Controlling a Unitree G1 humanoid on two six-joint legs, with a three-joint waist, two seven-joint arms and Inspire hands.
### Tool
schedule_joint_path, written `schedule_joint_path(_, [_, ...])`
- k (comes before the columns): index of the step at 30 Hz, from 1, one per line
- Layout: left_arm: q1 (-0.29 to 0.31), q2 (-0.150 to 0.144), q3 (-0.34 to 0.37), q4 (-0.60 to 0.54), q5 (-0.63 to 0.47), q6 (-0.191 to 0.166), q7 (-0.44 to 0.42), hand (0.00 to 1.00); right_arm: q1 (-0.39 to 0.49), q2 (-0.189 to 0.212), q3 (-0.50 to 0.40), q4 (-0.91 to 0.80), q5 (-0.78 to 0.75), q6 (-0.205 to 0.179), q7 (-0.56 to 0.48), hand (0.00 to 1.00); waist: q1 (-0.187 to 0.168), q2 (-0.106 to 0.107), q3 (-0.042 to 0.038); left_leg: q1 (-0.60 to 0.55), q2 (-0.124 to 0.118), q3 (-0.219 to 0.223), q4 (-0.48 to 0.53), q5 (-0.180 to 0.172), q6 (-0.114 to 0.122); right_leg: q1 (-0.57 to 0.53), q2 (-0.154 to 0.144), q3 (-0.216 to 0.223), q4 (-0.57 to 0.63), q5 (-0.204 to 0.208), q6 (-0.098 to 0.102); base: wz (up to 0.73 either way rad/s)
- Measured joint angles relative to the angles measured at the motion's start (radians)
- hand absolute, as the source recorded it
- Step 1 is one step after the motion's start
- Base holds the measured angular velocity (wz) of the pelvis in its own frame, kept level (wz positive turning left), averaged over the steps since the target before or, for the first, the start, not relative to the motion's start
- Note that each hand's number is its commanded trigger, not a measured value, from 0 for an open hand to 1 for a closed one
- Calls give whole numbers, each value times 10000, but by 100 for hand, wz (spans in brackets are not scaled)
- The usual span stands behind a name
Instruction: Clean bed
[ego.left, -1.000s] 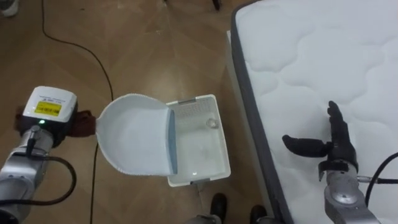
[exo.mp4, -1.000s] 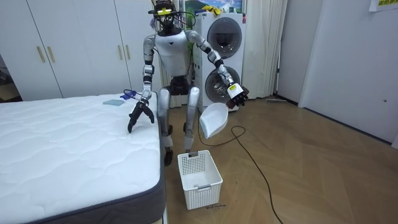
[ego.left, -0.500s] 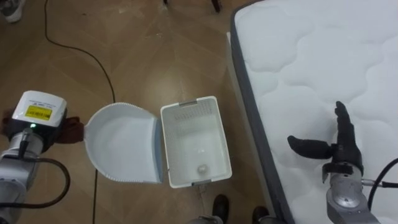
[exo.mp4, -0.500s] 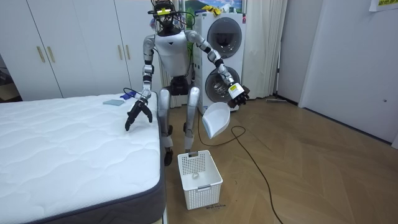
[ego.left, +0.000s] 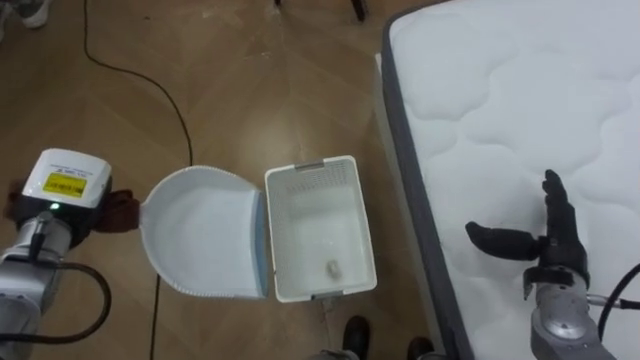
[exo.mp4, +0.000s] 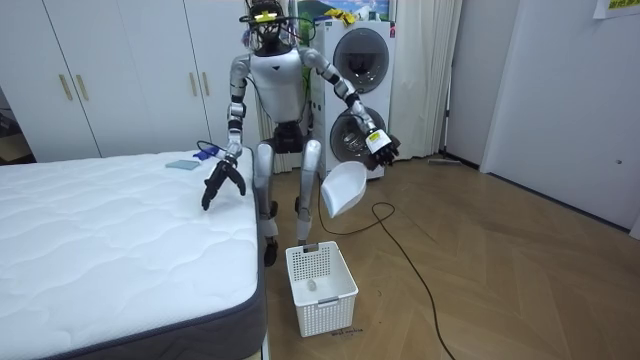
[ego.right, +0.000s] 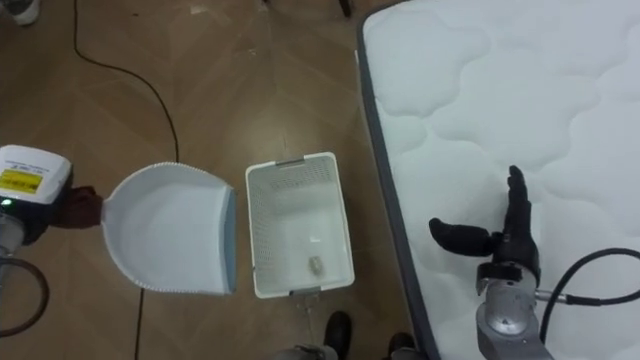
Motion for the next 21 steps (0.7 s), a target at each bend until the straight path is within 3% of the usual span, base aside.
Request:
schedule_joint_path(3, [260, -299, 440, -684, -111, -158, 50, 100, 207, -47, 6, -16, -5, -93, 325, 0, 300, -178, -46, 298, 208, 398, -63, -66, 70, 264, 124, 388, -242, 131, 8, -42])
schedule_joint_path(7, [1249, -982, 1107, -1879, -636, -400, 201, 100, 630, -103, -18, -152, 281, -90, 734, 0, 383, -347, -103, 1218, 498, 917, -492, -158, 121, 1067, 395, 903, -923, 476, 38, -47])
schedule_joint_path(12, [2051, -1511, 1121, -3013, -1452, -858, 236, 100, 896, -84, -197, -549, 226, -165, 865, 0, 231, -487, -205, 2140, 757, 1598, -942, -208, 181, 1732, 581, 1659, -1429, 759, 67, -47])
schedule_joint_path(13, [2226, -1717, 1120, -3307, -1707, -924, 216, 100, 1030, -77, -346, -673, 236, -168, 962, 0, 270, -501, -228, 2320, 827, 1857, -987, -266, 224, 1819, 601, 1749, -1410, 773, 71, -70])
schedule_joint_path(15, [2502, -1815, 1127, -3888, -1947, -1054, 161, 100, 1320, -84, -471, -1158, 239, -166, 1124, 0, 367, -518, -244, 2479, 997, 2375, -983, -408, 235, 1816, 694, 1963, -1401, 855, 52, -87])
schedule_joint_path(17, [2566, -1968, 1159, -4058, -2202, -1200, 132, 100, 1609, -78, -453, -1495, 223, -164, 1428, 0, 537, -602, -262, 3037, 1223, 3208, -1268, -500, 242, 1966, 738, 1823, -1356, 993, -55, -110])
schedule_joint_path(18, [2570, -2075, 1205, -4069, -2227, -1198, 131, 100, 1672, -78, -452, -1530, 203, -164, 1507, 0, 540, -617, -269, 3140, 1266, 3393, -1323, -539, 246, 1972, 735, 1716, -1322, 1014, -89, -106])
schedule_joint_path(20, [2611, -2511, 1399, -4098, -2452, -1222, 1, 100, 1820, -52, -471, -1527, 162, -93, 1729, 0, 570, -712, -284, 3492, 1458, 4161, -1429, -730, 245, 1934, 732, 1286, -1074, 1085, -214, -99])
schedule_joint_path(21, [2650, -2594, 1435, -4144, -2612, -1225, -47, 100, 1856, -51, -471, -1527, 134, -37, 1758, 0, 556, -743, -287, 3567, 1510, 4385, -1441, -786, 246, 1907, 739, 1251, -1007, 1089, -234, -103])
